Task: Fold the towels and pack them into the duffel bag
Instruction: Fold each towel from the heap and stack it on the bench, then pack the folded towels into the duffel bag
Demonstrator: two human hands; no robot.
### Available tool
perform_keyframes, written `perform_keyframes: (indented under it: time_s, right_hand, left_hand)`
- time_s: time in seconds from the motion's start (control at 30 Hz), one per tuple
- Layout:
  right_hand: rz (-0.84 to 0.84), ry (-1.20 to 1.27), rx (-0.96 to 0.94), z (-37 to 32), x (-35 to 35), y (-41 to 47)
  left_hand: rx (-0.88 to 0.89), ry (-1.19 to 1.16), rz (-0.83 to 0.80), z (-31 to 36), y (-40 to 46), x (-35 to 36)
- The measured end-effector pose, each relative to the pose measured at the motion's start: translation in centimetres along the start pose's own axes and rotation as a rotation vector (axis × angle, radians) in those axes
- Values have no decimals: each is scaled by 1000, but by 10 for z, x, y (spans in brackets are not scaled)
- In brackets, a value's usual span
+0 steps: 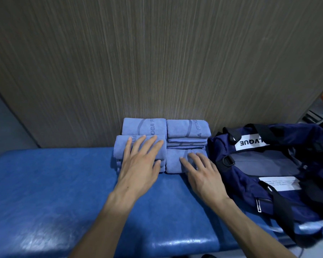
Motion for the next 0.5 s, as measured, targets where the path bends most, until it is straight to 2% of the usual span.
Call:
perform_keyframes:
  time_s: [0.2,0.5]
  right_hand:
    - [-51,4,56,-2,9,-1]
    - [-101,-102,39,1,0,21]
  left_hand:
    - [13,-11,-5,1,-1,2]
    - [118,-114,83,25,-12,-5]
Point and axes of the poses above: each hand's wrist, its own y-axis towards the middle knuckle, its own x-axis out of the palm, z = x × y, the point moved 6 cm from there along y, towards the middle knuckle, and after that the axes turned 10 degrees about -x, right-handed, at the moved point
